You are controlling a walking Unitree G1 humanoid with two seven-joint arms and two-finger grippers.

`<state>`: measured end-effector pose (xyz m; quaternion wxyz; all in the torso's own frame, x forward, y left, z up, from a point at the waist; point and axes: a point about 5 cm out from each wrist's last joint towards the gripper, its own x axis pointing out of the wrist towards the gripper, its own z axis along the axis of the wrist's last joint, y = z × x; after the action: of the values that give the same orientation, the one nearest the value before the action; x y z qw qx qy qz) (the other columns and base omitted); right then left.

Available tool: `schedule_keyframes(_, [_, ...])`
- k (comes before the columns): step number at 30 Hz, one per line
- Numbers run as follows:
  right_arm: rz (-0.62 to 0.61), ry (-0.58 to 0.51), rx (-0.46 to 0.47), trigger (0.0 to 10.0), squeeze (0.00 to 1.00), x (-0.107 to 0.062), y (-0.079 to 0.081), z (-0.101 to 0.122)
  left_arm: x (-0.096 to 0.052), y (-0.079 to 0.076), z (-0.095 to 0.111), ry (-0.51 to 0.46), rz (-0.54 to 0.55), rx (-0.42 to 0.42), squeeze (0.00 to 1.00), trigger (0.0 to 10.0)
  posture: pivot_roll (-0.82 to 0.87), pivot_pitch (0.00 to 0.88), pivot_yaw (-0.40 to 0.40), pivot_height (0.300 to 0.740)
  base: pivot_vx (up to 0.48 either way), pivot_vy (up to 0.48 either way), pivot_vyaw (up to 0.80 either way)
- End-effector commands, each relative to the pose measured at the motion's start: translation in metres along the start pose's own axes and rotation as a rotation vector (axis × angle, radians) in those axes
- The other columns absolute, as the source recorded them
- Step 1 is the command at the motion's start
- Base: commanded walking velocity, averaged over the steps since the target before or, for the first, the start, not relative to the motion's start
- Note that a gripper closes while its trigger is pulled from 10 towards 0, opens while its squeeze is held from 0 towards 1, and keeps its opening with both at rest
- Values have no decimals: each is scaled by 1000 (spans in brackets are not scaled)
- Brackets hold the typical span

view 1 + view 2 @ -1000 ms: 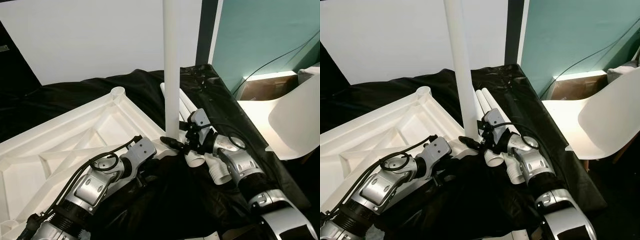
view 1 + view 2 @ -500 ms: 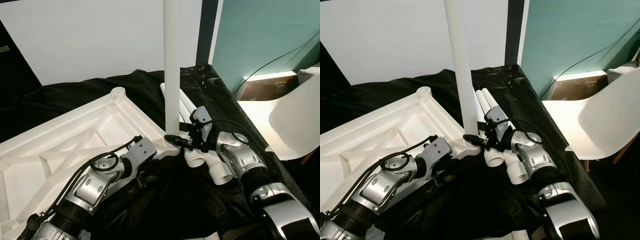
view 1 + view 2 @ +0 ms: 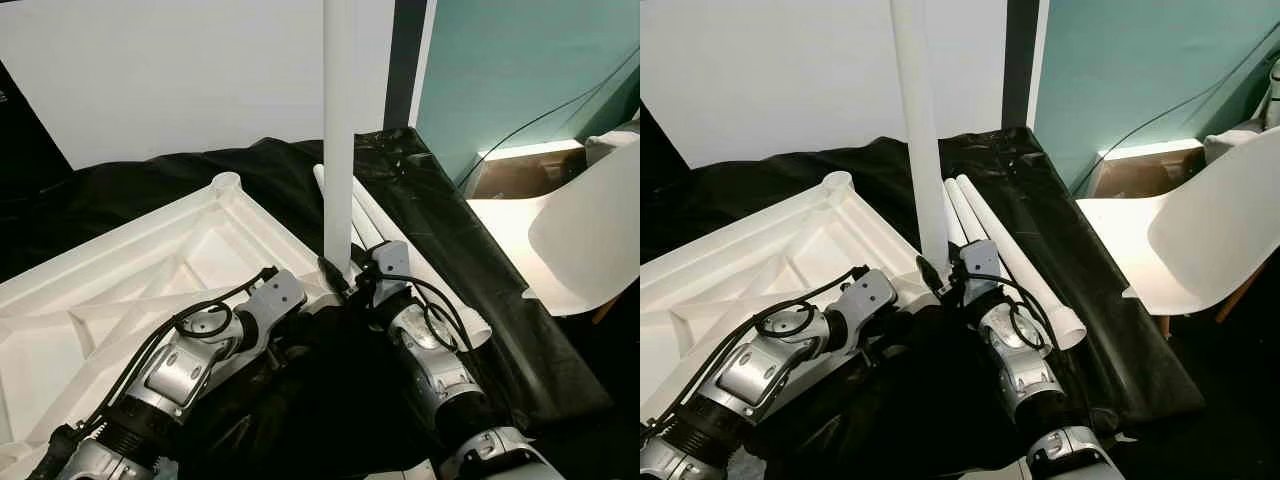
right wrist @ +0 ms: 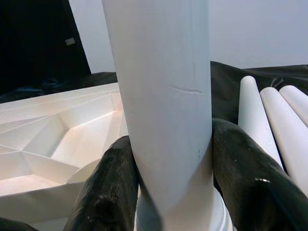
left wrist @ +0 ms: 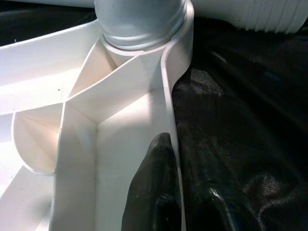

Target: Building children table

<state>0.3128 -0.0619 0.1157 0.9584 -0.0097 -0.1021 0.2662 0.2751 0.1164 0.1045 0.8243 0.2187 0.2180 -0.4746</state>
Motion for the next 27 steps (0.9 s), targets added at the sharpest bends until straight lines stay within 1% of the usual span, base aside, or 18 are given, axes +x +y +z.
schedule_keyframes(1, [-48, -128, -42, 0, 0, 14, -9, 29, 10, -23, -30, 125, -128, -54, 0, 7882, 76, 0, 29, 740, 0, 0, 0])
schedule_keyframes(2, [-33, -106, -49, 196, 0, 15, -4, 26, 10, -23, -30, 124, -127, -55, 0, 7882, 77, 0, 27, 740, 0, 0, 0])
schedule_keyframes(4, [-33, -106, -49, 196, 0, 15, -4, 26, 10, -23, -30, 124, -127, -55, 0, 7882, 77, 0, 27, 740, 0, 0, 0])
schedule_keyframes(5, [44, -54, -44, 10000, 1000, 16, 3, 20, 10, -24, -30, 124, -126, -57, 0, 7882, 74, 0, 27, 740, 0, 0, 0])
schedule_keyframes(6, [99, -23, -28, 10000, 1000, 17, 4, 18, 10, -25, -30, 124, -127, -59, 0, 7922, 71, 0, 28, 740, 0, 0, 0])
schedule_keyframes(9, [145, 1, -20, 10000, 1000, 18, 4, 16, 10, -25, -30, 124, -127, -60, 0, 7922, 71, 0, 28, 740, 0, 0, 0])
schedule_keyframes(10, [192, 23, -17, 10000, 0, 18, 3, 15, 10, -25, -30, 124, -129, -60, 0, 7922, 68, 0, 27, 740, 0, 0, 0])
schedule_keyframes(11, [236, 48, -17, 10000, 0, 17, 0, 14, 11, -26, -30, 124, -130, -59, 0, 7922, 66, 0, 27, 740, 0, 0, 0])
schedule_keyframes(13, [236, 48, -17, 10000, 0, 17, 0, 14, 11, -26, -30, 124, -130, -59, 0, 7922, 66, 0, 27, 740, 0, 0, 0])
schedule_keyframes(14, [289, 76, -21, 10000, 0, 16, -3, 13, 11, -26, -30, 123, -131, -59, 0, 7882, 64, 0, 28, 740, 0, 0, 0])
schedule_keyframes(15, [289, 76, -21, 10000, 0, 16, -3, 13, 11, -26, -30, 123, -131, -59, 0, 7882, 64, 0, 28, 740, 0, 0, 0])
schedule_keyframes(18, [425, 125, -40, 10000, 0, 11, -12, 13, 12, -26, -29, 121, -134, -58, 0, 7922, 63, 0, 28, 740, 0, 0, 0])
schedule_keyframes(19, [425, 125, -40, 10000, 0, 11, -12, 13, 12, -26, -29, 121, -134, -58, 0, 7922, 63, 0, 28, 740, 0, 0, 0])
schedule_keyframes(20, [485, 155, -53, 10000, 0, 10, -15, 13, 12, -26, -29, 121, -134, -57, 0, 7882, 62, 0, 29, 740, 0, 0, 0])
schedule_keyframes(21, [485, 155, -53, 10000, 0, 10, -15, 13, 12, -26, -29, 121, -134, -57, 0, 7882, 62, 0, 29, 740, 0, 0, 0])
schedule_keyframes(22, [539, 184, -70, 7059, 0, 8, -20, 13, 12, -26, -29, 121, -134, -56, 0, 7922, 63, 0, 29, 740, 0, 0, 0])
schedule_keyframes(23, [586, 208, -79, 0, 0, 8, -23, 14, 12, -26, -29, 122, -133, -56, 0, 7922, 63, 0, 29, 740, 0, 0, 0])
schedule_keyframes(27, [648, 232, -111, 0, 0, 7, -29, 17, 11, -25, -29, 124, -132, -56, 0, 7922, 63, 0, 29, 740, 0, 0, 0])
